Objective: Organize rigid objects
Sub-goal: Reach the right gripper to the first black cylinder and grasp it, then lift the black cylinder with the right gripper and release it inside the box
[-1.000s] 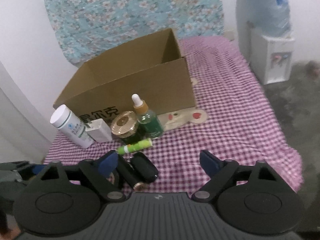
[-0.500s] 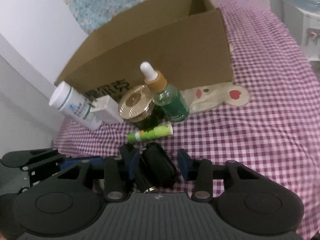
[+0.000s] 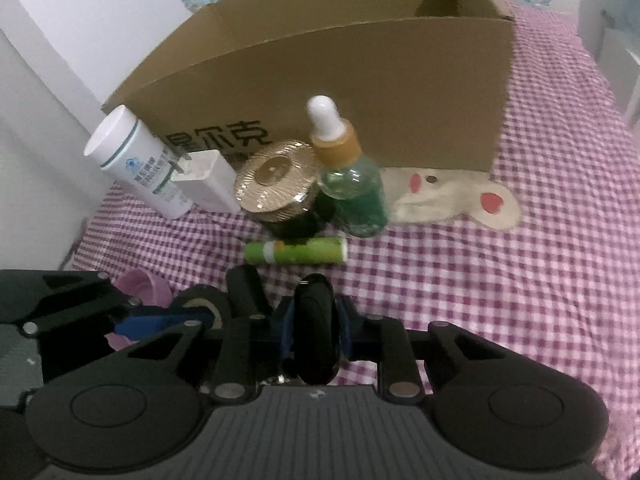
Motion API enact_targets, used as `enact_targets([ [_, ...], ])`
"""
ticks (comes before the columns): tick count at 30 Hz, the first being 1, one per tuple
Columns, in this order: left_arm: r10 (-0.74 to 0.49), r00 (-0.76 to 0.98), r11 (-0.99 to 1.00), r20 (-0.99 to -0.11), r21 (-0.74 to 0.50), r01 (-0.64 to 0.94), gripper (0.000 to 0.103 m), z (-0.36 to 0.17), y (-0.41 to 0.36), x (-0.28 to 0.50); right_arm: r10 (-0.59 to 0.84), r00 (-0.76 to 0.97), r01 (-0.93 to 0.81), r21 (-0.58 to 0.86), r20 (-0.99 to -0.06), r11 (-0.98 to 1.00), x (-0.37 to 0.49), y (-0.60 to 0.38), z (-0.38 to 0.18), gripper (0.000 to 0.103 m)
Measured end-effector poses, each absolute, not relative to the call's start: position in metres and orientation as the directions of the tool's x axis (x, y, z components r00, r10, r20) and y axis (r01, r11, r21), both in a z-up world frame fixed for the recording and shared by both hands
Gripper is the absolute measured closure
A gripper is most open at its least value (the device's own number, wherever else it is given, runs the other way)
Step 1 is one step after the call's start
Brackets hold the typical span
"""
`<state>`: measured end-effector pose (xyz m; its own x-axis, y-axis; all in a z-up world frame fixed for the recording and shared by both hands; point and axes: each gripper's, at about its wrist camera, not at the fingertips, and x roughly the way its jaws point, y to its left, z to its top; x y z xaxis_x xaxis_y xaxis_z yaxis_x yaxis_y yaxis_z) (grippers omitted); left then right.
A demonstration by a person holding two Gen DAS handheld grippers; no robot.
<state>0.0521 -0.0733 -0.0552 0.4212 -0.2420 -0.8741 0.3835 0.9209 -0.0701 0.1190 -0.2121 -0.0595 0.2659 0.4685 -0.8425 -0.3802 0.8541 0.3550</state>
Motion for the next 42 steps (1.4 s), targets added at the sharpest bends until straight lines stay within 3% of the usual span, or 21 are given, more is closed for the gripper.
enact_targets([
  [9, -0.303, 0.386, 0.886, -0.871, -0.108, 0.451, 0.046, -0.054, -0.094, 0.044, 0.442, 0.301, -0.175, 0.407, -0.845, 0.896, 0.094, -0.271, -0.061, 0.080],
  [20, -0.344, 0.306, 0.838, -0.888, -0.143, 0.526, 0.048, -0.067, -0.130, 0.042, 0.573, 0.285, 0.112, 0.620, -0.768, 0.776, 0.074, -0.322, -0.076, 0.085],
  [42, -0.270, 0.295, 0.854, -0.917, -0.086, 0.514, 0.059, -0.079, -0.148, 0.052, 0.693, 0.287, 0.199, 0.748, -0.662, 0.633, 0.067, -0.324, -0.099, 0.086],
])
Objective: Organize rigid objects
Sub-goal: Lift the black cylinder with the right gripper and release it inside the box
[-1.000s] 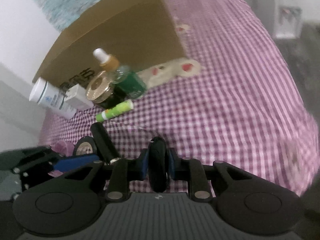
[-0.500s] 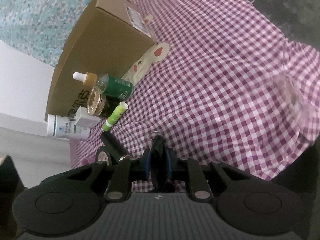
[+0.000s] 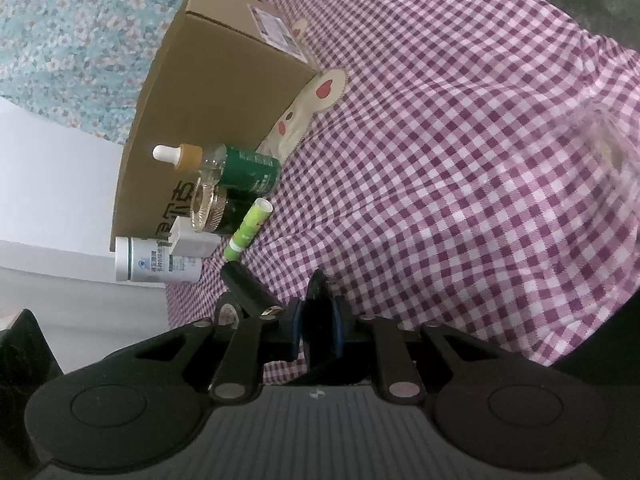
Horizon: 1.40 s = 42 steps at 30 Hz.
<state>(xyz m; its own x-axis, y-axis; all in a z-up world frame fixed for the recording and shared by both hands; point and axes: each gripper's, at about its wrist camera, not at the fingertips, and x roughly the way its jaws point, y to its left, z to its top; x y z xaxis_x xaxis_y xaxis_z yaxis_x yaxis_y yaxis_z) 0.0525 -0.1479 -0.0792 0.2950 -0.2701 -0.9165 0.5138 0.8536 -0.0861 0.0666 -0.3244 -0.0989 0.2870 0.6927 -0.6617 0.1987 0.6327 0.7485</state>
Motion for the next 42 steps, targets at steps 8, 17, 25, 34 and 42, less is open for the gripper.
enact_targets([
  [8, -0.283, 0.347, 0.857, -0.894, -0.073, 0.511, 0.060, -0.056, -0.141, 0.043, 0.687, 0.327, 0.168, 0.755, -0.649, 0.634, 0.064, -0.320, -0.081, 0.086],
  [17, -0.328, 0.487, 0.879, -0.810, -0.073, 0.471, 0.060, 0.016, -0.109, 0.026, 0.670, 0.403, 0.006, 0.734, -0.624, 0.680, 0.058, -0.298, -0.006, 0.086],
  [25, -0.255, 0.634, 0.944, -0.730, -0.046, 0.327, 0.060, 0.083, -0.054, 0.050, 0.729, 0.426, -0.233, 0.714, -0.535, 0.660, 0.095, -0.237, 0.073, 0.086],
  [34, -0.142, 0.615, 0.988, -0.776, -0.074, 0.135, 0.059, 0.078, 0.011, 0.143, 0.796, 0.271, -0.279, 0.747, -0.541, 0.603, 0.212, -0.149, 0.075, 0.086],
  [42, -0.079, 0.525, 0.996, -0.848, -0.085, 0.013, 0.058, 0.033, 0.048, 0.190, 0.780, 0.112, -0.172, 0.761, -0.616, 0.626, 0.281, -0.097, 0.010, 0.086],
])
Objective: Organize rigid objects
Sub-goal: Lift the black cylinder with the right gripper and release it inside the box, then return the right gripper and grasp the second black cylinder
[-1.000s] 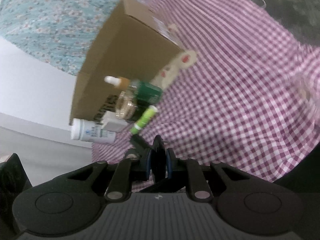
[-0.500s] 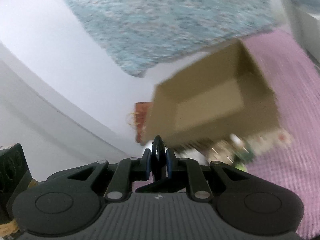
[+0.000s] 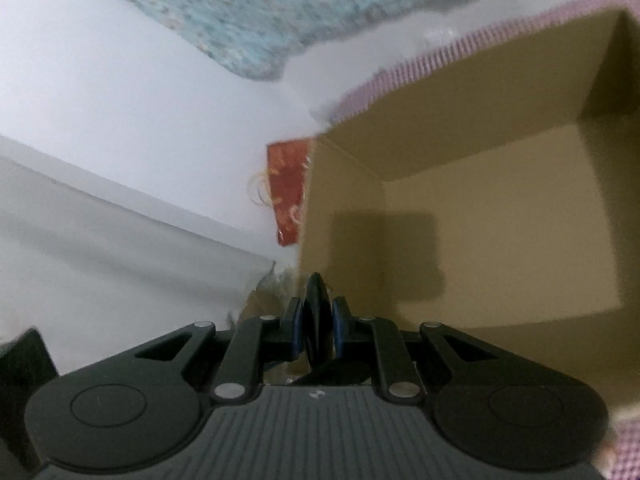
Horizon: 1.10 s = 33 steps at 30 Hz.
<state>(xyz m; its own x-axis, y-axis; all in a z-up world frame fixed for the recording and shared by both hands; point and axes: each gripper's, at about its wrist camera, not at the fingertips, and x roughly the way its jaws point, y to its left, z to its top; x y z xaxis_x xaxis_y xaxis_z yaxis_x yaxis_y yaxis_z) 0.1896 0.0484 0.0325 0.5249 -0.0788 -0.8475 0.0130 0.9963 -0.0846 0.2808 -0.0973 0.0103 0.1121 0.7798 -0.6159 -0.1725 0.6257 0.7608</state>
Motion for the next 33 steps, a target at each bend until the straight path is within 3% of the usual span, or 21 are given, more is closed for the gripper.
enact_targets([
  [7, -0.051, 0.498, 0.998, -0.866, -0.068, -0.015, 0.057, 0.023, 0.058, 0.193, 0.749, 0.020, -0.142, 0.739, -0.663, 0.658, 0.298, -0.066, -0.028, 0.084],
  [14, -0.046, 0.524, 0.998, -0.851, -0.063, -0.013, 0.056, 0.030, 0.056, 0.190, 0.722, 0.011, -0.160, 0.711, -0.692, 0.685, 0.296, -0.060, -0.027, 0.083],
  [27, -0.124, 0.597, 0.992, -0.793, -0.102, 0.069, 0.051, 0.077, 0.035, 0.128, 0.784, 0.159, -0.179, 0.763, -0.601, 0.621, 0.246, -0.130, 0.045, 0.083],
  [33, -0.193, 0.572, 0.981, -0.797, -0.136, 0.141, 0.051, 0.070, 0.014, 0.090, 0.783, 0.248, -0.182, 0.767, -0.570, 0.616, 0.192, -0.200, 0.062, 0.083],
])
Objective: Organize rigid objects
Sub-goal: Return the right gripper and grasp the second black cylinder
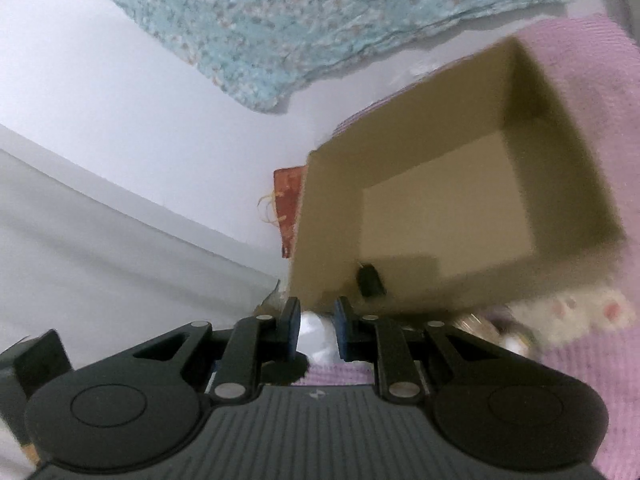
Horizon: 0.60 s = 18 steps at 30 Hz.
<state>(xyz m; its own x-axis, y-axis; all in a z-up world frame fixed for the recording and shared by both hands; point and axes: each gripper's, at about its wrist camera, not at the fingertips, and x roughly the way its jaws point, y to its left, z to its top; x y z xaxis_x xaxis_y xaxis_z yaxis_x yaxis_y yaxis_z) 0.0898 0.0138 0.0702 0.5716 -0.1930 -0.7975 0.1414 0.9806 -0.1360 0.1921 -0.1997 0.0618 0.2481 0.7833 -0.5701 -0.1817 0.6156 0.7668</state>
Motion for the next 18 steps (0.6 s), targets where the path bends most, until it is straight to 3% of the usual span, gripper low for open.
enact_targets([
  [7, -0.260, 0.506, 0.961, -0.823, -0.171, 0.215, 0.051, 0.034, -0.014, 0.062, 0.730, 0.262, -0.092, 0.737, -0.631, 0.670, 0.135, -0.258, 0.020, 0.083],
  [18, -0.284, 0.382, 0.947, -0.880, -0.193, 0.258, 0.051, -0.032, -0.049, 0.062, 0.694, 0.163, -0.009, 0.703, -0.701, 0.712, 0.112, -0.260, -0.048, 0.083],
])
